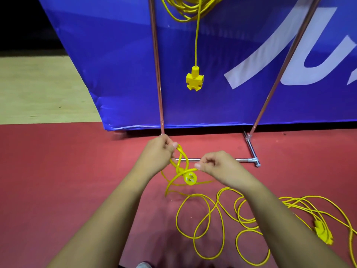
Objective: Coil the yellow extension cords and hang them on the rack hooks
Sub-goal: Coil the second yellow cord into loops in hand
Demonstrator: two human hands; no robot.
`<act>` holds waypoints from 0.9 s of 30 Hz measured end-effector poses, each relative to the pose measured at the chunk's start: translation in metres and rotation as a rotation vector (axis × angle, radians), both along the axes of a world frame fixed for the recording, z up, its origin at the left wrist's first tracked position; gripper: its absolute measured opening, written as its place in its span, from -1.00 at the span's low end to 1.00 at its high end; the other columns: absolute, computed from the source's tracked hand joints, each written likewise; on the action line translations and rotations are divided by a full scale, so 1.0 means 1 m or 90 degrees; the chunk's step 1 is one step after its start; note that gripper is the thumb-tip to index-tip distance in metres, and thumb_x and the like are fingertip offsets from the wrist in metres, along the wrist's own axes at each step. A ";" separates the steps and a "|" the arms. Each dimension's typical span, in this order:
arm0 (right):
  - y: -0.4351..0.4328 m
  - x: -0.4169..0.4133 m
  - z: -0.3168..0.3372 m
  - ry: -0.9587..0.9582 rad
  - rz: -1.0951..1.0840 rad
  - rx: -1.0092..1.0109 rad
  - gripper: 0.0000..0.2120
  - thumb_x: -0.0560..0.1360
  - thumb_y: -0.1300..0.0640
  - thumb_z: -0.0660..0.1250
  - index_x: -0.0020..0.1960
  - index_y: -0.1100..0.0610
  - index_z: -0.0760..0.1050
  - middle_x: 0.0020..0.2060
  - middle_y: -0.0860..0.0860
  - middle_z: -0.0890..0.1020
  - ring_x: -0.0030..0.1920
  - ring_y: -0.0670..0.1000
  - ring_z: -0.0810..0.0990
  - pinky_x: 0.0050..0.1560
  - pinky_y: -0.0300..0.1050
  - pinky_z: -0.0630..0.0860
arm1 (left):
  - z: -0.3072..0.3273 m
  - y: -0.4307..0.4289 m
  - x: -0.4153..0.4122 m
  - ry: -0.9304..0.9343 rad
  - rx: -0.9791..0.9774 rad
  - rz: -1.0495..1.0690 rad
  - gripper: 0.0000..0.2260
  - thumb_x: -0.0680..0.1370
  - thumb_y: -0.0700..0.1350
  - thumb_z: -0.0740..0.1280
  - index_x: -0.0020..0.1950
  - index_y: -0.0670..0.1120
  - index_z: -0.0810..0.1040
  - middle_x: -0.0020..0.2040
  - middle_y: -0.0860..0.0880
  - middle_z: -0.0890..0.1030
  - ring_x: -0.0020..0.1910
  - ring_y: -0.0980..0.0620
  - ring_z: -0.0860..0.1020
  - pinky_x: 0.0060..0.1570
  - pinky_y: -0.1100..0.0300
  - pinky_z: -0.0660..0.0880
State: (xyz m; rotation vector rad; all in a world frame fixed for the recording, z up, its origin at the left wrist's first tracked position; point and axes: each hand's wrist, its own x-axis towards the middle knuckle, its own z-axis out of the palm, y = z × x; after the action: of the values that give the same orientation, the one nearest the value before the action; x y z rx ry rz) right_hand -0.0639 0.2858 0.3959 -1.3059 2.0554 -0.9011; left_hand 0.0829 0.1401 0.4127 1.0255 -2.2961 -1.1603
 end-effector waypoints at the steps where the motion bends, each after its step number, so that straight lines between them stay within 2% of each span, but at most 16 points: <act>1: 0.000 -0.002 0.001 -0.003 -0.006 -0.003 -0.73 0.49 -0.01 0.42 -0.29 0.14 0.52 -0.50 -0.12 0.34 -0.49 -0.17 0.25 -0.46 -0.28 0.21 | -0.002 -0.001 -0.001 0.014 0.010 0.044 -0.83 0.60 -0.14 0.25 -0.14 -0.21 0.45 -0.27 -0.09 0.64 -0.44 0.13 0.56 -0.34 0.21 0.50; 4: 0.001 -0.007 0.000 0.027 -0.014 0.033 -0.73 0.49 0.02 0.43 -0.31 0.14 0.52 -0.53 -0.09 0.35 -0.51 -0.15 0.25 -0.47 -0.26 0.22 | -0.002 -0.005 -0.003 0.088 0.066 0.144 -0.81 0.63 -0.12 0.18 -0.16 -0.13 0.40 -0.22 -0.06 0.64 -0.43 0.17 0.58 -0.42 0.23 0.51; 6: 0.003 -0.008 -0.005 0.101 -0.032 0.076 -0.84 0.47 0.08 0.44 -0.24 0.11 0.56 -0.46 -0.04 0.48 -0.43 -0.11 0.37 -0.34 -0.19 0.40 | 0.003 -0.009 -0.001 0.185 0.194 0.171 -0.81 0.65 -0.12 0.14 -0.06 -0.20 0.42 -0.16 -0.10 0.66 -0.37 0.13 0.62 -0.38 0.23 0.54; 7: 0.003 -0.007 -0.007 0.109 -0.047 0.084 -0.94 0.46 0.11 0.45 -0.13 0.08 0.59 -0.34 -0.01 0.57 -0.34 -0.09 0.46 -0.22 -0.18 0.48 | 0.006 -0.009 0.001 0.224 0.244 0.162 -0.81 0.66 -0.13 0.14 -0.01 -0.24 0.43 -0.14 -0.12 0.66 -0.34 0.12 0.64 -0.34 0.23 0.56; 8: 0.002 -0.003 -0.007 0.064 -0.057 0.072 -0.86 0.46 0.13 0.45 0.01 0.08 0.60 -0.17 0.01 0.62 -0.20 -0.07 0.54 -0.08 -0.17 0.49 | 0.008 -0.009 0.002 0.239 0.268 0.142 -0.79 0.66 -0.14 0.13 0.03 -0.27 0.44 -0.13 -0.13 0.66 -0.32 0.11 0.64 -0.29 0.21 0.58; 9: 0.000 0.000 -0.007 -0.048 -0.062 0.029 -0.77 0.49 0.13 0.43 0.14 0.09 0.58 -0.01 0.02 0.63 -0.06 -0.04 0.59 0.05 -0.15 0.48 | 0.009 -0.007 0.003 0.245 0.283 0.118 -0.78 0.66 -0.14 0.14 0.05 -0.29 0.45 -0.12 -0.15 0.66 -0.29 0.08 0.65 -0.24 0.18 0.59; 10: -0.002 0.004 -0.003 -0.212 -0.061 -0.039 -0.75 0.54 0.13 0.37 0.20 0.13 0.56 0.09 0.04 0.64 0.06 -0.01 0.62 0.14 -0.12 0.47 | 0.009 -0.004 0.002 0.247 0.295 0.095 -0.78 0.66 -0.15 0.14 0.06 -0.30 0.45 -0.12 -0.17 0.66 -0.26 0.05 0.65 -0.19 0.13 0.60; 12: -0.005 0.014 0.010 -0.519 -0.038 -0.143 -0.72 0.62 0.10 0.21 0.24 0.21 0.52 0.12 0.11 0.65 0.14 0.11 0.64 0.22 0.01 0.52 | 0.009 0.002 0.001 0.260 0.327 0.074 -0.78 0.65 -0.15 0.15 0.05 -0.31 0.45 -0.13 -0.17 0.65 -0.23 -0.01 0.64 -0.14 0.07 0.60; 14: -0.005 0.020 0.019 -0.653 -0.011 -0.178 -0.63 0.60 0.03 0.16 0.24 0.27 0.51 0.08 0.19 0.66 0.08 0.23 0.65 0.17 0.13 0.56 | 0.011 0.005 -0.001 0.281 0.341 0.075 -0.81 0.65 -0.15 0.18 0.01 -0.28 0.47 -0.18 -0.14 0.64 -0.26 -0.01 0.63 -0.18 0.09 0.61; 16: -0.005 0.023 0.023 -0.699 -0.001 -0.204 -0.62 0.54 0.02 0.20 0.17 0.29 0.53 0.00 0.22 0.67 -0.01 0.26 0.68 0.06 0.12 0.60 | 0.014 0.006 0.000 0.296 0.332 0.075 -0.84 0.63 -0.14 0.21 -0.03 -0.23 0.48 -0.20 -0.11 0.64 -0.25 0.00 0.63 -0.23 0.12 0.60; 19: -0.003 0.022 0.022 -0.707 -0.012 -0.251 -0.68 0.49 0.18 0.28 0.17 0.35 0.51 -0.02 0.23 0.64 -0.11 0.18 0.68 -0.03 -0.02 0.61 | 0.017 0.005 0.004 0.303 0.298 0.049 -0.87 0.62 -0.16 0.24 -0.11 -0.15 0.48 -0.21 -0.13 0.57 -0.22 0.01 0.58 -0.24 0.18 0.55; 21: -0.001 0.019 0.022 -0.737 -0.015 -0.278 -0.67 0.47 0.25 0.29 0.20 0.37 0.51 0.04 0.27 0.62 -0.03 0.18 0.65 0.03 -0.03 0.60 | 0.017 0.002 0.008 0.281 0.249 0.024 -0.87 0.61 -0.19 0.24 -0.14 -0.11 0.49 -0.22 -0.08 0.55 -0.21 0.03 0.50 -0.22 0.18 0.48; 24: 0.001 0.016 0.024 -0.819 0.025 -0.303 -0.68 0.49 0.28 0.26 0.20 0.37 0.54 0.10 0.33 0.58 0.16 0.29 0.58 0.14 -0.02 0.56 | 0.017 -0.003 0.013 0.251 0.211 0.015 -0.84 0.60 -0.22 0.23 -0.16 -0.09 0.49 -0.21 -0.03 0.56 -0.20 0.04 0.45 -0.19 0.18 0.42; 27: 0.000 0.015 0.023 -0.762 0.049 -0.272 -0.69 0.48 0.32 0.26 0.20 0.38 0.51 0.05 0.32 0.61 0.15 0.34 0.59 0.14 -0.05 0.56 | 0.018 -0.006 0.017 0.227 0.118 0.005 -0.89 0.54 -0.16 0.29 -0.18 -0.11 0.51 -0.13 -0.09 0.51 -0.18 0.08 0.44 -0.11 0.26 0.39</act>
State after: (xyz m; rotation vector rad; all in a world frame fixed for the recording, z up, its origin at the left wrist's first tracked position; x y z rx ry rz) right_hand -0.0489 0.2861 0.4190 -0.6687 0.8932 -1.6090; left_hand 0.1000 0.1344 0.4304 0.8104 -1.9341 -1.4437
